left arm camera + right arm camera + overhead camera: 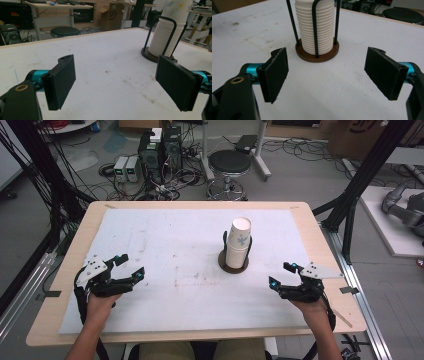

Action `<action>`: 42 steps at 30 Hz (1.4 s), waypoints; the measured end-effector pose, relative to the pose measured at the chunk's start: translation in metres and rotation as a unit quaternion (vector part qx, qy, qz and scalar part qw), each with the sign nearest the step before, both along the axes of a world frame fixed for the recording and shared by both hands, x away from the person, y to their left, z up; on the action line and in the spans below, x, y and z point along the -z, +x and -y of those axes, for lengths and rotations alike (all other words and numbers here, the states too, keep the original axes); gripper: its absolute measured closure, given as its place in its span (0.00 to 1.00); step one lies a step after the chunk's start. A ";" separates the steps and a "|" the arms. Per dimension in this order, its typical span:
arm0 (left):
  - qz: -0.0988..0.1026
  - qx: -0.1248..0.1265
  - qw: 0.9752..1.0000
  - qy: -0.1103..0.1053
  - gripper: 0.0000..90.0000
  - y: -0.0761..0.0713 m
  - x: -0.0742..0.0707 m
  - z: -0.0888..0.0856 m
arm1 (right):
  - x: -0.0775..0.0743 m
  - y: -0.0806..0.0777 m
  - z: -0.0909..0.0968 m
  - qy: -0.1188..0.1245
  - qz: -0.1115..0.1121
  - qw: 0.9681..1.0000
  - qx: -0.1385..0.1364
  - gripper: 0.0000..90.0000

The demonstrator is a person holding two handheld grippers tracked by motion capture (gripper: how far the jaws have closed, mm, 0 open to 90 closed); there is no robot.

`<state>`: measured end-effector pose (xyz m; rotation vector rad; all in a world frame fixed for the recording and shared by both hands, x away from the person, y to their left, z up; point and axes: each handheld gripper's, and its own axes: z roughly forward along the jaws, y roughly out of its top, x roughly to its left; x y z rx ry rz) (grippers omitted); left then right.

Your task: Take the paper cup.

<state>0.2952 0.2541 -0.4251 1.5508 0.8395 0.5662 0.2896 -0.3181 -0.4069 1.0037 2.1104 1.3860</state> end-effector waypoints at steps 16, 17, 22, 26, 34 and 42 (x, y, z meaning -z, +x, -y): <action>-0.003 -0.006 1.000 -0.011 0.18 0.000 0.001 -0.002 | 0.001 0.002 0.002 0.005 -0.004 1.000 0.002 0.22; -0.003 -0.006 1.000 -0.011 0.18 0.000 0.001 -0.002 | 0.001 0.002 0.002 0.004 -0.002 1.000 0.001 0.22; -0.002 0.002 1.000 -0.008 0.18 -0.006 0.000 -0.002 | -0.002 0.002 0.001 0.010 -0.004 1.000 0.003 0.22; 0.000 0.002 1.000 -0.007 0.18 -0.007 0.000 -0.001 | -0.008 -0.001 -0.004 0.012 -0.002 1.000 -0.003 0.22; -0.010 0.006 1.000 -0.010 0.18 -0.005 0.001 -0.003 | -0.032 0.005 -0.020 0.025 0.013 0.999 -0.028 0.22; -0.007 0.007 1.000 -0.015 0.18 -0.007 0.001 -0.003 | -0.059 0.017 -0.030 0.026 0.020 0.998 -0.045 0.22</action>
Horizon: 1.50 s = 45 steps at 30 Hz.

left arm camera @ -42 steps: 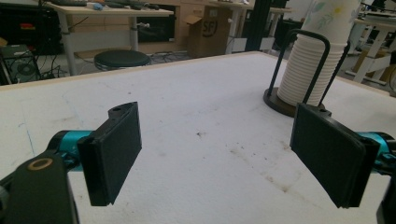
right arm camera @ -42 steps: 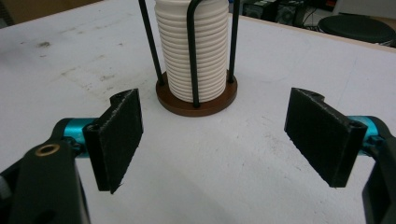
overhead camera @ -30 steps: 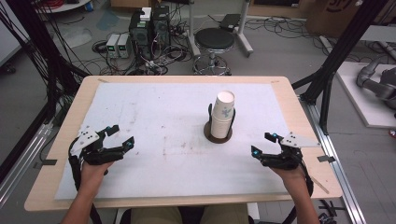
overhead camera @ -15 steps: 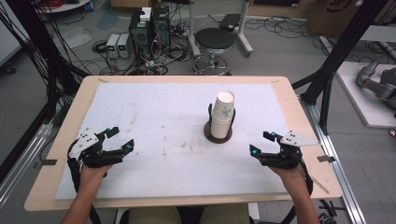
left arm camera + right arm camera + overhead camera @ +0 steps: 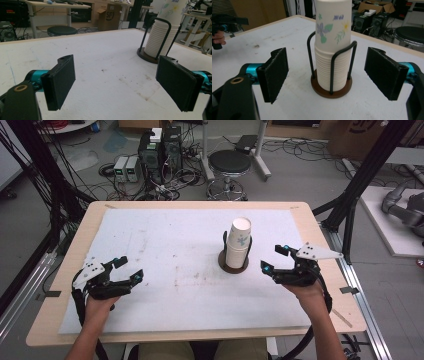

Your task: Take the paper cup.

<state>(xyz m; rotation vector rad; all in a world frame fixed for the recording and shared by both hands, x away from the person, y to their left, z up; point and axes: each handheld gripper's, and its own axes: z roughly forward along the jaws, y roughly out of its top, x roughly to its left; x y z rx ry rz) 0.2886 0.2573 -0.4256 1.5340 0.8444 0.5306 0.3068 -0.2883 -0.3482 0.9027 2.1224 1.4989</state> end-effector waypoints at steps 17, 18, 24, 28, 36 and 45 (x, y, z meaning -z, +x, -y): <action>-0.006 0.004 1.000 -0.001 0.17 0.001 0.001 0.001 | -0.040 0.026 -0.019 -0.018 0.015 0.999 -0.023 0.22; -0.007 0.004 1.000 0.000 0.17 0.001 0.001 0.002 | -0.042 0.028 -0.020 -0.020 0.013 0.999 -0.023 0.22; -0.008 0.006 1.000 0.000 0.17 0.001 0.001 0.003 | -0.049 0.044 -0.030 -0.032 -0.002 0.999 -0.024 0.22; -0.009 0.007 1.000 -0.001 0.17 0.001 0.001 0.003 | -0.049 0.052 -0.038 -0.041 -0.010 0.999 -0.024 0.22; -0.011 0.008 1.000 -0.002 0.18 0.001 0.002 0.003 | -0.045 0.076 -0.059 -0.064 -0.034 0.997 -0.019 0.22; -0.012 0.009 1.000 -0.003 0.18 0.001 0.002 0.002 | -0.037 0.092 -0.076 -0.076 -0.047 0.996 -0.018 0.23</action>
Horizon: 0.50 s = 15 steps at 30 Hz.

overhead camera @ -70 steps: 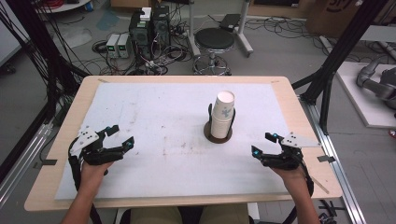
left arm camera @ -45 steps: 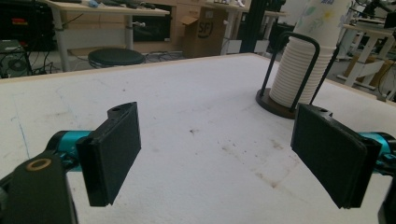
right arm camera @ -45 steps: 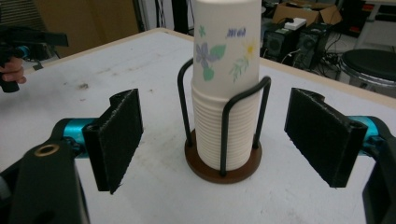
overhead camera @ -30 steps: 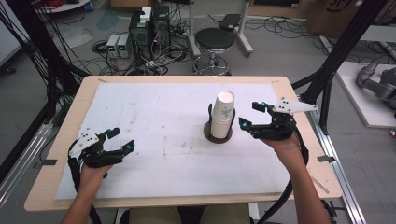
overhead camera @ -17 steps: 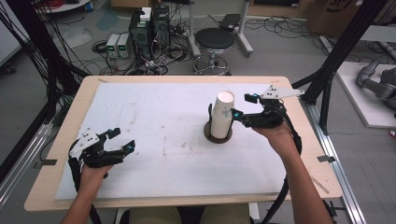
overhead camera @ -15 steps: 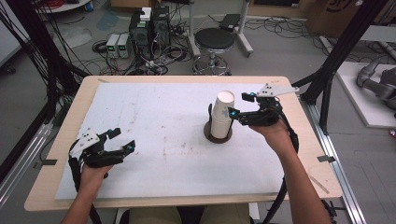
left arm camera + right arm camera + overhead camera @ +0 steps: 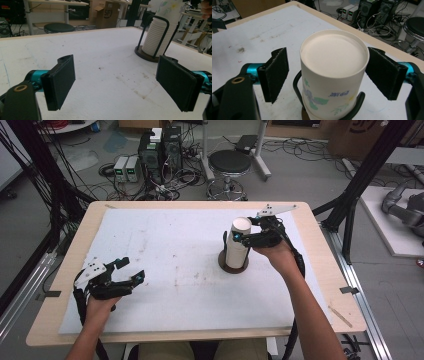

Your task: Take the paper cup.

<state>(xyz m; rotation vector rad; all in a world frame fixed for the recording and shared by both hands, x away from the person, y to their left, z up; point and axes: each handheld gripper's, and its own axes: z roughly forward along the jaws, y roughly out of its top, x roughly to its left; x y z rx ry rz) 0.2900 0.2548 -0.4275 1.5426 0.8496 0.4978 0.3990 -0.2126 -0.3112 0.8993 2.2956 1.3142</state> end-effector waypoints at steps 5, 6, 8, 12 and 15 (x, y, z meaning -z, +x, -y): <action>-0.001 0.001 1.000 -0.001 0.18 0.000 0.000 0.000 | 0.003 0.005 -0.004 -0.004 0.001 1.000 -0.001 0.29; -0.001 0.001 1.000 0.000 0.18 0.000 0.000 0.000 | 0.004 0.005 -0.004 -0.004 0.000 1.000 0.000 0.30; 0.000 0.001 1.000 -0.001 0.18 0.001 0.000 0.000 | 0.004 0.006 -0.004 -0.007 0.000 1.000 0.000 0.32; 0.000 0.001 1.000 -0.001 0.18 0.001 0.000 0.000 | 0.004 0.006 -0.004 -0.008 -0.003 1.000 0.002 0.37; -0.001 0.001 1.000 -0.002 0.18 0.001 0.000 0.000 | 0.003 0.006 -0.003 -0.006 0.002 1.000 -0.001 0.38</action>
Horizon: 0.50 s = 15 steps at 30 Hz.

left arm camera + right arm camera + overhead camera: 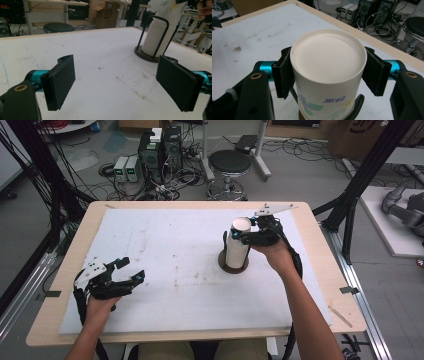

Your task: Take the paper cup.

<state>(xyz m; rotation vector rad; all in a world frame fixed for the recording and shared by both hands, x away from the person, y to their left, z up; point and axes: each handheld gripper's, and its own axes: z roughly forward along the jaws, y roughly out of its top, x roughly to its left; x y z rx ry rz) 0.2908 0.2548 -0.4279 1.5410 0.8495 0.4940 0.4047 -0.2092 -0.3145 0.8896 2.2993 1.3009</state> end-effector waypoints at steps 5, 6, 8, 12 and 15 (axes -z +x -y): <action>-0.001 0.001 1.000 -0.001 0.18 0.000 0.000 0.000 | -0.005 -0.001 0.002 0.012 0.003 1.000 0.000 0.38; -0.001 0.002 1.000 -0.001 0.18 0.000 0.000 0.000 | -0.007 -0.001 0.002 0.017 0.005 1.000 0.001 0.38; 0.000 0.003 1.000 -0.002 0.18 0.000 0.000 0.001 | -0.011 -0.002 0.003 0.023 0.009 1.000 -0.001 0.38; 0.000 0.004 1.000 -0.003 0.18 0.000 0.000 0.001 | -0.021 -0.003 0.004 0.037 0.017 0.999 -0.004 0.39; 0.000 0.005 1.000 -0.005 0.18 0.000 0.000 0.001 | -0.031 -0.005 0.005 0.042 0.030 0.999 -0.004 0.39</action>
